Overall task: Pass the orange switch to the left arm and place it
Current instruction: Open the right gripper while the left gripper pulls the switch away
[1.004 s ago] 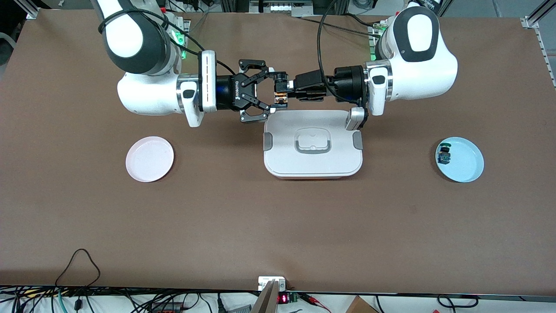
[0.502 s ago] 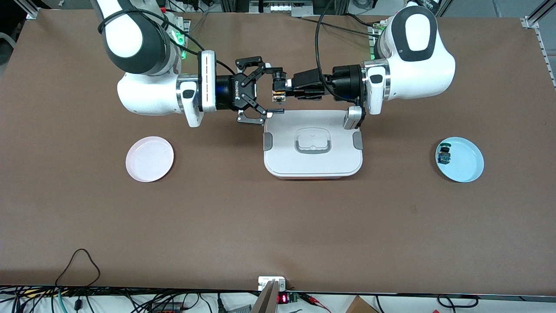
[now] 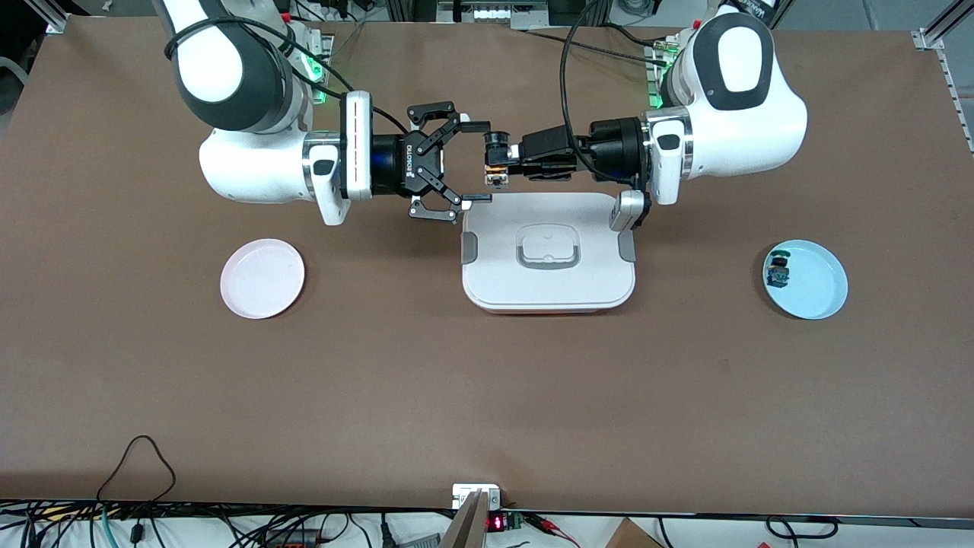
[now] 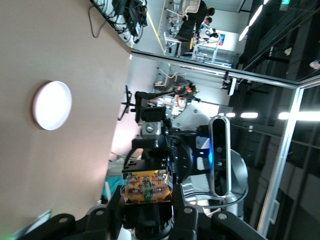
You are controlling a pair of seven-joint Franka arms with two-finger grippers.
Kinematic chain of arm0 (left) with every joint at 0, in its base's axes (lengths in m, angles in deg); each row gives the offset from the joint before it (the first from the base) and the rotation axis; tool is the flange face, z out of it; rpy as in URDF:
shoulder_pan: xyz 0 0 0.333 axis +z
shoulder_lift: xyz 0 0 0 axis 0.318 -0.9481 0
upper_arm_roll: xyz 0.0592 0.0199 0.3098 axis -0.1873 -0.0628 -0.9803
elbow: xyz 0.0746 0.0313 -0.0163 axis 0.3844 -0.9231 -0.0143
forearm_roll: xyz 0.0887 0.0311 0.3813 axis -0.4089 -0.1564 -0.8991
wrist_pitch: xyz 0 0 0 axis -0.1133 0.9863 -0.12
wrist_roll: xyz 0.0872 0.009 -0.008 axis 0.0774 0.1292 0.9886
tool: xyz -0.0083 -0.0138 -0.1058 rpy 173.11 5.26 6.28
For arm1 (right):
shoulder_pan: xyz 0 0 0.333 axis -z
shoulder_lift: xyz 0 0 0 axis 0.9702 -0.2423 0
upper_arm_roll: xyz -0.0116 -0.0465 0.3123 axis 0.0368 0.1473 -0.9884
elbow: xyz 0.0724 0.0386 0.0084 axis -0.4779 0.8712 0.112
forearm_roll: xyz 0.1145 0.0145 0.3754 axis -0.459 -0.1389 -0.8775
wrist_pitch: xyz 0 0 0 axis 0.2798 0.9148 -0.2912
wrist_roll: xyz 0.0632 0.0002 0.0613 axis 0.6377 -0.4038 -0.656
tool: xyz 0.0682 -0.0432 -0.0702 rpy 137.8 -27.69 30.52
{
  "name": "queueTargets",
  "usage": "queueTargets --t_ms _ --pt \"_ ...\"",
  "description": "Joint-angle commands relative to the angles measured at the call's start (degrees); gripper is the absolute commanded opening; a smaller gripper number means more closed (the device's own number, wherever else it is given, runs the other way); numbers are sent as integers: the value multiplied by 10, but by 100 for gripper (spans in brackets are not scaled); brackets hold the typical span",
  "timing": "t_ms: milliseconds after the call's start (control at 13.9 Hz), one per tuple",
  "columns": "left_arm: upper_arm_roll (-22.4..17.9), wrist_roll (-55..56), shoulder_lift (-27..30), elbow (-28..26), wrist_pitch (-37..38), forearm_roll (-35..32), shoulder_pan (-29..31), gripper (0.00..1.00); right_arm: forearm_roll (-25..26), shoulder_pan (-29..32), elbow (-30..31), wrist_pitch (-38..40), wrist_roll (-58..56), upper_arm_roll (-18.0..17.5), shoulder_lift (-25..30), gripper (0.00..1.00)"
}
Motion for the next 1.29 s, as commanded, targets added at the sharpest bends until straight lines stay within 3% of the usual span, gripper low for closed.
queueTargets --t_ms 0,359,502,717,933,1076,1220 --pt "4 -4 0 8 21 -110 29 17 -10 -1 39 3 2 1 29 100" --pt "3 -31 -2 20 126 -461 119 17 19 34 93 52 -4 5 62 100" --pt "2 -79 -7 23 149 -569 151 17 85 62 99 75 -1 12 70 100" --pt "1 -203 -28 16 168 -750 194 17 166 74 100 122 9 53 69 100" --pt "2 -372 -81 21 194 -934 257 17 235 96 104 132 119 63 69 100" --pt "2 -450 -117 18 168 -1057 279 17 275 99 102 133 221 69 70 100" --pt "2 -521 -153 16 127 -1103 317 17 321 100 98 128 323 71 70 100"
